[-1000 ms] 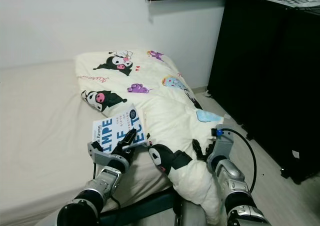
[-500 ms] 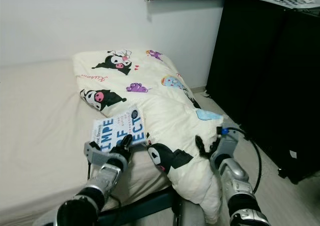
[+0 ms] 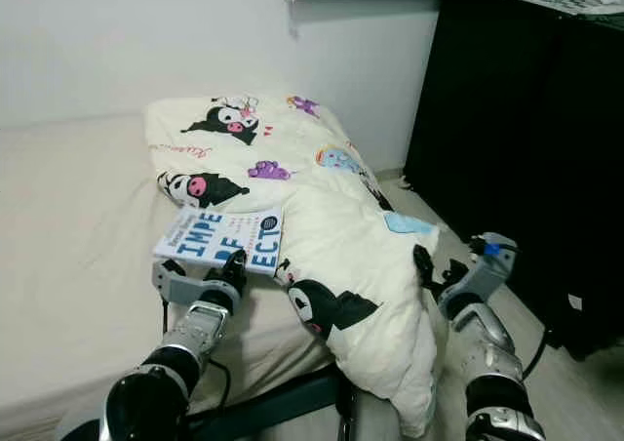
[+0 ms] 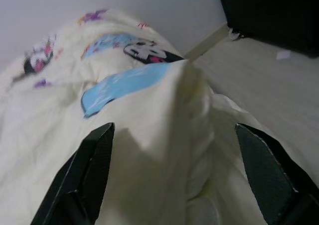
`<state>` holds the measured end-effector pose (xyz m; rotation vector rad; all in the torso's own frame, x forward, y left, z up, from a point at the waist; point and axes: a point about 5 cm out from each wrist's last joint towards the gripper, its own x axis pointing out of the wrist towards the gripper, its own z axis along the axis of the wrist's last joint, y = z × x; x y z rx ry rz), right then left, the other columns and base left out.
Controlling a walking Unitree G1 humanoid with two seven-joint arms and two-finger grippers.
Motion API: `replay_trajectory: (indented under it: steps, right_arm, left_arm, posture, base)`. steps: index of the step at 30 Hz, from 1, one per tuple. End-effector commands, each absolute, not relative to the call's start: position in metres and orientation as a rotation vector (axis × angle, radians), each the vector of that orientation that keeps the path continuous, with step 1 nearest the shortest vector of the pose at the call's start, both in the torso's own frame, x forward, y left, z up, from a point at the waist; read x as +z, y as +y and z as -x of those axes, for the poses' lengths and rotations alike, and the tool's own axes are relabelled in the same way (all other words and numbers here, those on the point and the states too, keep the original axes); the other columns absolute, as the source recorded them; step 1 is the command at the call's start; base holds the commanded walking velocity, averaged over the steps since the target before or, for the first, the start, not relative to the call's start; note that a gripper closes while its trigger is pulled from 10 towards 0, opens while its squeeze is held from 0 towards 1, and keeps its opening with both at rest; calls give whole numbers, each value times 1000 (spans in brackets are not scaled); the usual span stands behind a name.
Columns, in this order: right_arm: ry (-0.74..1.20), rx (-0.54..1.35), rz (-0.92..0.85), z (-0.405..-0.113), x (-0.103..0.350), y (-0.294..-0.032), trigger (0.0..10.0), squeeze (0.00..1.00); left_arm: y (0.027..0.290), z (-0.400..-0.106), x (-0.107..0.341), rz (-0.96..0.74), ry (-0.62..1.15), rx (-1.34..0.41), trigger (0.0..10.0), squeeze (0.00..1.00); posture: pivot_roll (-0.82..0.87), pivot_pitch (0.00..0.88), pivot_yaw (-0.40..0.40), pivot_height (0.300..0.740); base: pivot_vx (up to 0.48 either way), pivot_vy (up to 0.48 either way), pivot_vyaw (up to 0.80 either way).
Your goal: Clean up the room
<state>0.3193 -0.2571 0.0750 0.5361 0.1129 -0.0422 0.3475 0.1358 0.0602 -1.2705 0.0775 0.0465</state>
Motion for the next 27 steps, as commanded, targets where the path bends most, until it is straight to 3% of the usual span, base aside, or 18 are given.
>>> replay_trajectory:
  steps: [1,3,6,13,21,27]
  right_arm:
    - [105,-48,-606,-316,72,-262,10000,0]
    - [105,-48,-606,-316,72,-262,10000,0]
    - [131,-76,-648,-319,70,-267,10000,0]
    - [152,-68,-675,-325,71,-263,10000,0]
    - [157,55,-692,-329,73,-248,10000,0]
    - [282,-42,-653,-331,64,-249,10000,0]
  left_arm:
    - [153,-368,104,1176,-119,-53,0,0]
    - [153,-368,104,1176,-119,-53,0,0]
    - [179,-379,151,1057,-316,-131,0,0]
    - [199,-369,173,958,-420,-130,0,0]
    - [203,-355,174,843,-431,-128,0,0]
    - [200,-351,166,832,-398,-123,0,0]
  posture:
    - [-157,3,-54,468]
    - [-157,3,-54,468]
    - [-129,9,-51,468]
    - [-73,18,-49,468]
    - [-49,21,-52,468]
    - [-52,17,-53,468]
  base:
    - [0,0,0]
    - [0,0,0]
    - [0,0,0]
    - [0,0,0]
    - [0,0,0]
    - [0,0,0]
